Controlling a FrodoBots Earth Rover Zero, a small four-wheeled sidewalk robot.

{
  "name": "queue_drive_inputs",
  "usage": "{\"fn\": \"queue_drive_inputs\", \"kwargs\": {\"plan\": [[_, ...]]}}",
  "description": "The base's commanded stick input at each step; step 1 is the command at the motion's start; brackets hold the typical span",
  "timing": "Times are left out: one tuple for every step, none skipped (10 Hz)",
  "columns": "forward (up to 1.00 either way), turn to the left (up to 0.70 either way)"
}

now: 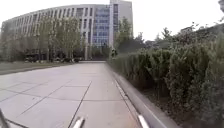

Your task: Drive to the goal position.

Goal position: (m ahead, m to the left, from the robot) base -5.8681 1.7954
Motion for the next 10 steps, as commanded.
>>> {"fn": "queue_drive_inputs", "kwargs": {"plan": [[0.02, 0.0], [0.0, 0.0], [0.0, 0.0], [0.0, 0.0], [0.0, 0.0], [0.01, 0.0], [0.04, 0.0], [0.03, 0.0], [0.0, 0.0], [0.0, 0.0]]}}
